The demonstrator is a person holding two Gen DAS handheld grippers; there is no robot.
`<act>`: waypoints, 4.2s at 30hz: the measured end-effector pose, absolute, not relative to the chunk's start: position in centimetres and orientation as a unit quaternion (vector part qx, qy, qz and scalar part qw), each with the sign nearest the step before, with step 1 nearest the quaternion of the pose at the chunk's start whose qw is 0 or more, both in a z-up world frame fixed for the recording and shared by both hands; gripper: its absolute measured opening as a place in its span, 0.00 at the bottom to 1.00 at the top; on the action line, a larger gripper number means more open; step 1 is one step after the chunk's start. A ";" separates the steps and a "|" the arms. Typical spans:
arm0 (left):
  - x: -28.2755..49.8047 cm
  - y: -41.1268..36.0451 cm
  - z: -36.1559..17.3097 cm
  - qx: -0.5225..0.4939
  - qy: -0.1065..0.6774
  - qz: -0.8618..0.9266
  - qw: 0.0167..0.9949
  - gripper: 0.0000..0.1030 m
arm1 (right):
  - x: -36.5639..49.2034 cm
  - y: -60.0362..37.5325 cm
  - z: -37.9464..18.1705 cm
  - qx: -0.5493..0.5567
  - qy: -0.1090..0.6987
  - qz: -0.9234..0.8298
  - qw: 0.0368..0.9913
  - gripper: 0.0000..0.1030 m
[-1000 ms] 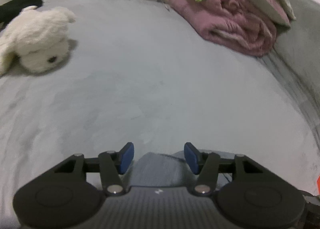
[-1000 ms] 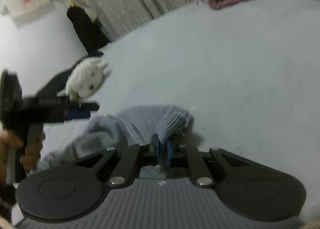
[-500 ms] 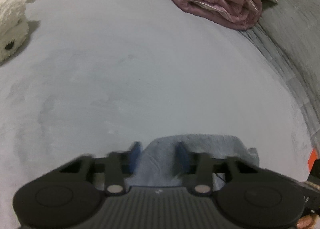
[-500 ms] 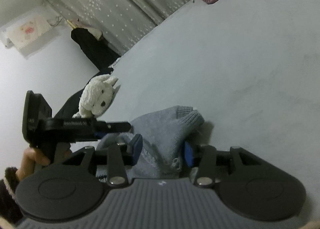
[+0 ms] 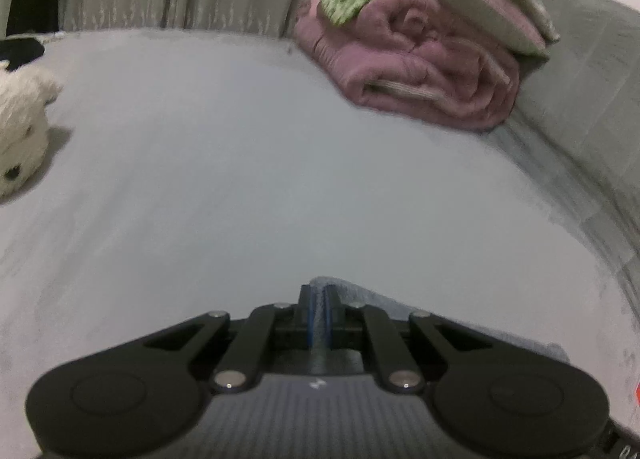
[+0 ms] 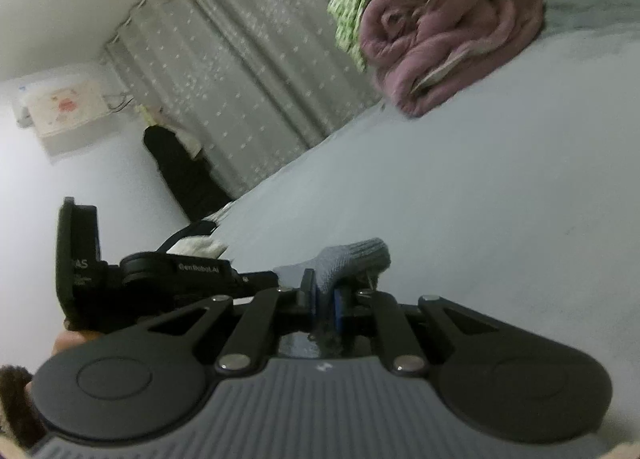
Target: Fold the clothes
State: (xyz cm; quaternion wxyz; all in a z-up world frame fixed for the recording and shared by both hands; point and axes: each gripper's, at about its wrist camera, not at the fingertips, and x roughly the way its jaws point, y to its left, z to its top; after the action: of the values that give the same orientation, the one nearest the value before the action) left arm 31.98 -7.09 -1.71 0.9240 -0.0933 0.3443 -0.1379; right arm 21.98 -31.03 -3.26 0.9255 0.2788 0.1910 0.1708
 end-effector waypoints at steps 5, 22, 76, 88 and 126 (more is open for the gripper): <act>32.7 -10.1 -1.5 -0.103 0.304 -0.146 0.936 0.04 | 21.5 -31.7 -2.3 0.263 0.164 0.137 0.941 0.10; 36.9 -17.5 -6.1 -0.104 0.301 -0.175 0.932 0.00 | 23.9 -35.0 -5.4 0.314 0.242 0.031 0.918 0.10; 37.4 -7.0 -4.1 0.093 0.308 -0.002 0.947 0.02 | 24.5 -37.5 -6.6 0.337 0.266 0.026 0.902 0.45; 34.4 -7.9 -3.3 0.063 0.279 0.019 0.958 0.32 | 24.6 -37.2 -6.8 0.319 0.265 0.032 0.909 0.46; 28.7 -7.5 -7.6 -0.180 0.282 -0.094 0.938 0.42 | 31.2 -40.2 -9.4 0.466 0.265 0.203 0.820 0.18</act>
State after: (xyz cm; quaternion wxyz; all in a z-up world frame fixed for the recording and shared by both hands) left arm 28.73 -7.48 -7.59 0.9378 -0.1796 0.2819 -0.0937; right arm 31.17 -40.21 -9.38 0.8196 0.4655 0.2652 0.2028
